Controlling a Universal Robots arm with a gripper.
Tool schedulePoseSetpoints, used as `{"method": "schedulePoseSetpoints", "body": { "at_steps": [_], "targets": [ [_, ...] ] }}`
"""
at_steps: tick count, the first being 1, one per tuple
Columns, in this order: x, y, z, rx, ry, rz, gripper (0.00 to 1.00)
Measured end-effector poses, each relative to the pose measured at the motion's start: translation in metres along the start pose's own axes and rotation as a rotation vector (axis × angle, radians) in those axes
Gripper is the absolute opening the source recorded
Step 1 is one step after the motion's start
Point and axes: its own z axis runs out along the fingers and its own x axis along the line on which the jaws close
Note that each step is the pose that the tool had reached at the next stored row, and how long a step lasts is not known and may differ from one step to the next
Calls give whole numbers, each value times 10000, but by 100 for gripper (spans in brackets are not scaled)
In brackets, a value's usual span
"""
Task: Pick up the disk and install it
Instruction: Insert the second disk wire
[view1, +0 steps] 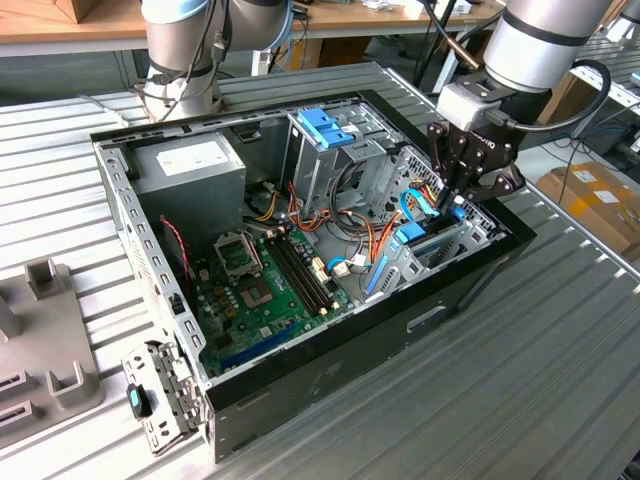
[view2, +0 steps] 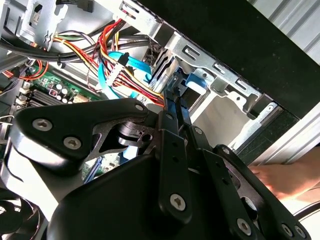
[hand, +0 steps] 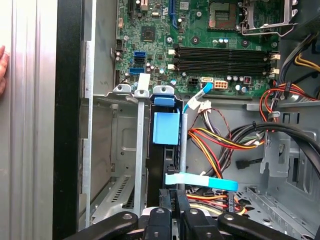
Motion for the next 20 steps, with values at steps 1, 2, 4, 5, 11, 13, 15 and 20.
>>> {"method": "schedulePoseSetpoints", "body": {
  "at_steps": [1,2,4,5,11,13,15,20],
  "targets": [
    [-1,0,2,0,1,0,16],
    [-1,0,3,0,1,0,16],
    [0,1,8,0,1,0,16],
    [-1,1,12,-1,0,0,16],
    [-1,1,14,0,0,0,16],
    [-2,2,32,0,0,1,16],
    [-2,2,51,0,-2,0,16],
    [-3,4,82,-1,6,0,16]
  ]
}}
